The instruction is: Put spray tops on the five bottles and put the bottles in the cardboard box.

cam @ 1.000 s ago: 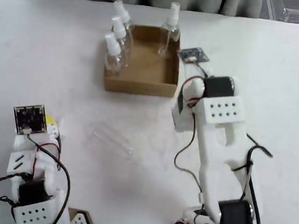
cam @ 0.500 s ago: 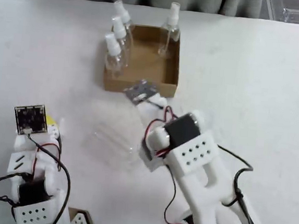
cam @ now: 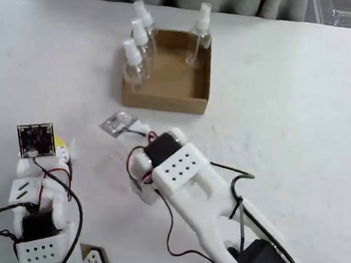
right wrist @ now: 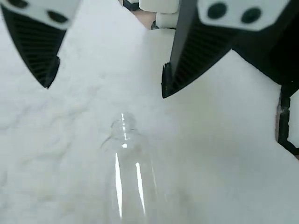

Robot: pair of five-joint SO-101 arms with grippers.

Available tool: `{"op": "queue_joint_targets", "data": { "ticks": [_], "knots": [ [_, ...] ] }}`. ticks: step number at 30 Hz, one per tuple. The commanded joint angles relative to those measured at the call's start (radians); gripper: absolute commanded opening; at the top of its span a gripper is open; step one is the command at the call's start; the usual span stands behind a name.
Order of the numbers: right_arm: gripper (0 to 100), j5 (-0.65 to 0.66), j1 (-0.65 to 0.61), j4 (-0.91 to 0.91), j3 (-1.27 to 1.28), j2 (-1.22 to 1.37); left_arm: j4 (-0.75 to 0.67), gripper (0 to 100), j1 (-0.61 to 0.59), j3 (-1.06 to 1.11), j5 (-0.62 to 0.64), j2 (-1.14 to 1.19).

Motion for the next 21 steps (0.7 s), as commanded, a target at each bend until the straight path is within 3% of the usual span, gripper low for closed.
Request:
{"op": "queue_joint_targets", "data": {
  "ticks": [1, 9, 13, 21],
  "knots": [
    [30.9, -0.009, -0.045, -0.03, -0.015, -0.004, 0.0, 2, 0.012, 0.0, -0.008, -0.004],
    [30.9, -0.012, -0.058, -0.268, 0.091, 0.007, -0.003, 2, 0.012, 0.0, -0.008, -0.004],
    [30.9, -0.098, -0.054, -0.406, 0.175, 0.007, -0.002, 2, 0.012, 0.0, -0.008, -0.004],
    [30.8, -0.1, -0.056, -0.524, 0.281, 0.008, 0.0, 2, 0.012, 0.0, -0.008, -0.004]
  ]
}}
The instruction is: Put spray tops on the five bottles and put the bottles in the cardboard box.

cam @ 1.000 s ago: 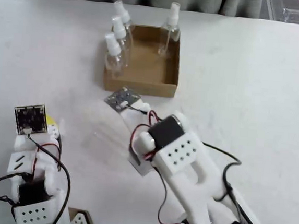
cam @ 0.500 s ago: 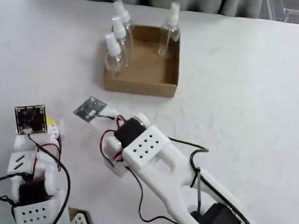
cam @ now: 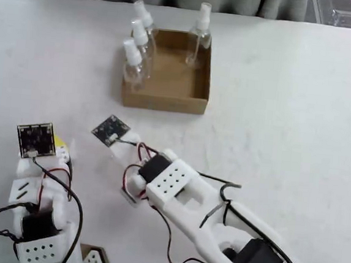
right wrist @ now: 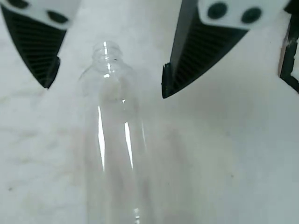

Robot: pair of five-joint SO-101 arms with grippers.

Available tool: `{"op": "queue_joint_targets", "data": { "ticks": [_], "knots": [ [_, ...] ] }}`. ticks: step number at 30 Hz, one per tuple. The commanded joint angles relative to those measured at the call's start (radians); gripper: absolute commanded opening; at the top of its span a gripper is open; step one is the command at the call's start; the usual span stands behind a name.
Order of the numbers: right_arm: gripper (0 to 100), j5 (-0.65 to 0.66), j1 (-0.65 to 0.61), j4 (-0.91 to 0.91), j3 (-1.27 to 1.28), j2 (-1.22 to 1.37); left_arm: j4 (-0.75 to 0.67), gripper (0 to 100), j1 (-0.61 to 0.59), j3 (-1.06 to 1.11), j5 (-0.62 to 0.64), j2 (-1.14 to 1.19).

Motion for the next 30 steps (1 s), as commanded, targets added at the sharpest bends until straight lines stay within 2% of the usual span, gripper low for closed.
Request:
{"op": "queue_joint_targets", "data": {
  "ticks": [1, 7, 14, 17, 21, 24, 26, 30],
  "knots": [
    [30.8, -0.011, -0.002, -0.048, 0.023, -0.004, 0.002, 2, 0.012, 0.0, -0.008, -0.004],
    [30.8, -0.006, 0.002, -0.065, 0.041, 0.015, 0.003, 2, 0.012, 0.0, -0.008, -0.004],
    [30.7, 0.072, 0.012, -0.113, 0.034, 0.147, 0.028, 2, 0.012, 0.0, -0.008, -0.004],
    [23.1, 0.074, 0.031, -0.09, 0.009, 0.145, 0.029, 2, 0.012, 0.0, -0.008, -0.004],
    [1.2, 0.077, 0.09, -0.094, -0.014, 0.111, 0.029, 2, 0.012, 0.0, -0.008, -0.004],
    [4.8, 0.083, 0.165, -0.056, -0.012, 0.064, 0.029, 2, 0.01, 0.0, -0.008, -0.004],
    [2.6, 0.167, 0.213, -0.002, -0.017, 0.024, 0.029, 2, 0.01, 0.0, -0.008, -0.004],
    [1.9, 0.503, 0.303, 0.143, -0.017, -0.085, 0.031, 2, 0.01, 0.0, -0.008, -0.004]
  ]
}}
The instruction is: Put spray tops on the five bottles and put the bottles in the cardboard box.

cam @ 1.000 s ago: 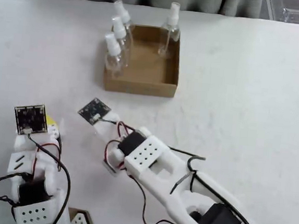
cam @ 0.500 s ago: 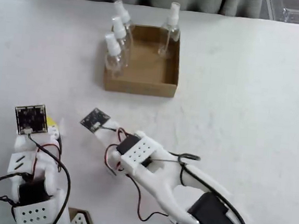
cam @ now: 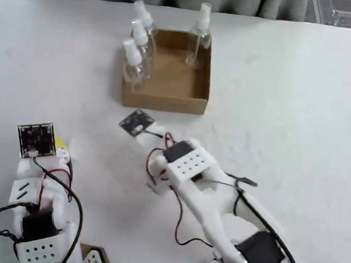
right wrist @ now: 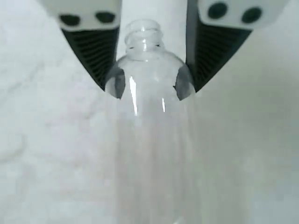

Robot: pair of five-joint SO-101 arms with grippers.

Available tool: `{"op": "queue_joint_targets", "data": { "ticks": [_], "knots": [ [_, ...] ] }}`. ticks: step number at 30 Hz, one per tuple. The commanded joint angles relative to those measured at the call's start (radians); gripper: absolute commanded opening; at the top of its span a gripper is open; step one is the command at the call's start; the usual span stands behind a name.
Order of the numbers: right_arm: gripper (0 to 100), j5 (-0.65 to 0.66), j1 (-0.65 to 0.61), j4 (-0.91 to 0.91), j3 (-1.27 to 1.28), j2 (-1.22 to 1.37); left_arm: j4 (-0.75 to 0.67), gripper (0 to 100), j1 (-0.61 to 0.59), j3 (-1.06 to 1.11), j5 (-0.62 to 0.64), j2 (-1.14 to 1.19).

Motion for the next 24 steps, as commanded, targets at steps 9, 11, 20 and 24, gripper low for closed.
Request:
{"op": "queue_joint_targets", "data": {
  "ticks": [9, 11, 20, 24],
  "knots": [
    [1.7, 0.847, 0.493, 0.404, -0.049, -0.26, 0.009, 2, 0.01, 0.0, -0.008, -0.004],
    [1.7, 0.957, 0.587, 0.412, -0.048, -0.26, 0.009, 2, 0.01, 0.0, -0.008, -0.004],
    [1.9, 0.91, 0.699, 0.417, -0.048, -0.26, 0.009, 2, 0.01, 0.0, -0.008, -0.004],
    [1.7, 0.752, 0.691, 0.417, -0.052, -0.271, 0.009, 2, 0.01, 0.0, -0.008, -0.004]
  ]
}}
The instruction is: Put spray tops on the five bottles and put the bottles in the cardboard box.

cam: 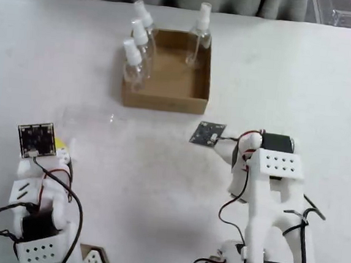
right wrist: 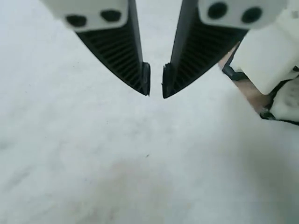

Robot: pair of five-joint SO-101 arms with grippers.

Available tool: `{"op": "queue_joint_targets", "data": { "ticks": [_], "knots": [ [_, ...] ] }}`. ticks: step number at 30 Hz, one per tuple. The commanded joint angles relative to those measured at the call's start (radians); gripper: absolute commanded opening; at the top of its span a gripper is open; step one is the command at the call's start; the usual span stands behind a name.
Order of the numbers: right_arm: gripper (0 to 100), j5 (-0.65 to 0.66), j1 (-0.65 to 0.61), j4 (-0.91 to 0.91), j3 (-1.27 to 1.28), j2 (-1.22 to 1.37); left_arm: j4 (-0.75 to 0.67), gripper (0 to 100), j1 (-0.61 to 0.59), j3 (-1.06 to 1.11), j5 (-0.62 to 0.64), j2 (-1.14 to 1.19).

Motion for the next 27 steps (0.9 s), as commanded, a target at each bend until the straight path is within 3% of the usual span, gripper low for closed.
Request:
{"op": "queue_joint_targets", "data": {
  "ticks": [1, 9, 13, 18, 22, 27],
  "knots": [
    [1.7, -0.13, 0.005, 0.012, -0.052, -0.036, 0.0, 2, 0.01, 0.0, -0.008, -0.004],
    [1.7, -0.388, 0.027, -0.008, 0.002, -0.036, 0.0, 2, 0.005, 0.0, -0.008, -0.004],
    [1.7, -0.503, 0.058, -0.128, 0.112, -0.036, 0.0, 2, 0.004, 0.0, -0.02, -0.004],
    [1.7, -0.628, 0.059, -0.329, 0.249, -0.036, 0.017, 2, -0.018, -0.06, -0.14, -0.004],
    [1.7, -0.651, 0.059, -0.467, 0.325, -0.036, 0.1, 2, -0.058, -0.195, -0.146, -0.002],
    [1.7, -0.646, 0.068, -0.515, 0.356, -0.036, 0.193, 2, -0.061, -0.431, -0.176, 0.068]
  ]
}}
